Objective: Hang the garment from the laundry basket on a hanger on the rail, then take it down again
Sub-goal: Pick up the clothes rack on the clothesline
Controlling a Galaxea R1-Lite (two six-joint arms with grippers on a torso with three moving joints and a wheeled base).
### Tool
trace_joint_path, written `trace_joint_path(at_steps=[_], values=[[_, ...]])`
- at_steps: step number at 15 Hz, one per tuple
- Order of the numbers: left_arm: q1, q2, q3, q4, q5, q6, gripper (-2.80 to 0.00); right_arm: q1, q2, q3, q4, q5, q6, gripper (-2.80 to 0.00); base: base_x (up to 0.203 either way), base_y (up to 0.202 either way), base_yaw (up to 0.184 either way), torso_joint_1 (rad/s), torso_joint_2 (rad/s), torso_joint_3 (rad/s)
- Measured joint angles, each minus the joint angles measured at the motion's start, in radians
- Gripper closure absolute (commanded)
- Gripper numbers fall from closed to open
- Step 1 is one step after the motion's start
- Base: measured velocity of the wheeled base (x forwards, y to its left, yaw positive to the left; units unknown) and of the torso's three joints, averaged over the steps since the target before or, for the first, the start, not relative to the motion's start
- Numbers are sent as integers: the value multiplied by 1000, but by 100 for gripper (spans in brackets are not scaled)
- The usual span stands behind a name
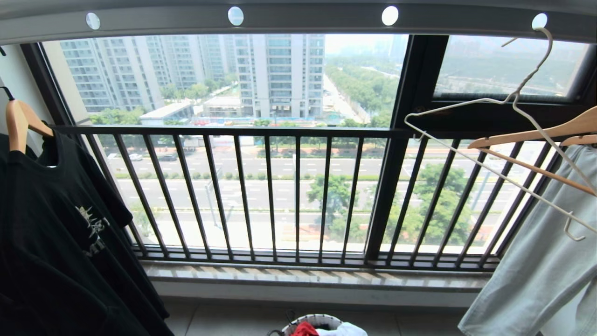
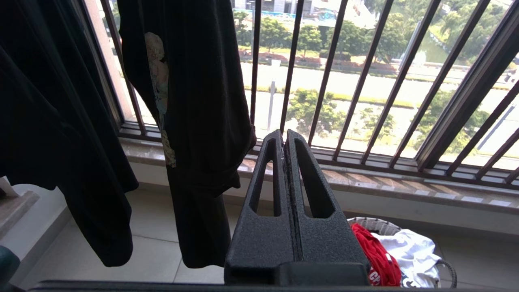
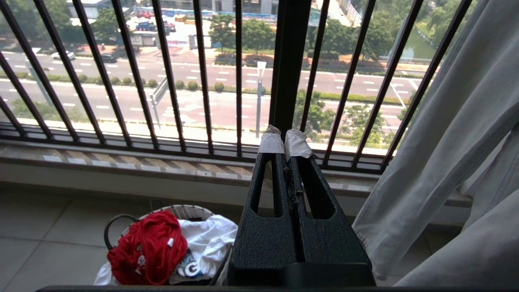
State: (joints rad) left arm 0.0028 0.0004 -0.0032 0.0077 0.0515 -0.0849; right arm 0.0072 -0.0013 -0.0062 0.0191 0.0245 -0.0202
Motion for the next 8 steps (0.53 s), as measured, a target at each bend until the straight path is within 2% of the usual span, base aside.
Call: trace_joint_path(at_steps=[8], values=[[0, 0, 0, 0, 0, 0, 0, 0, 0, 0, 1, 0, -2, 0, 0, 0, 0, 0, 0, 0]])
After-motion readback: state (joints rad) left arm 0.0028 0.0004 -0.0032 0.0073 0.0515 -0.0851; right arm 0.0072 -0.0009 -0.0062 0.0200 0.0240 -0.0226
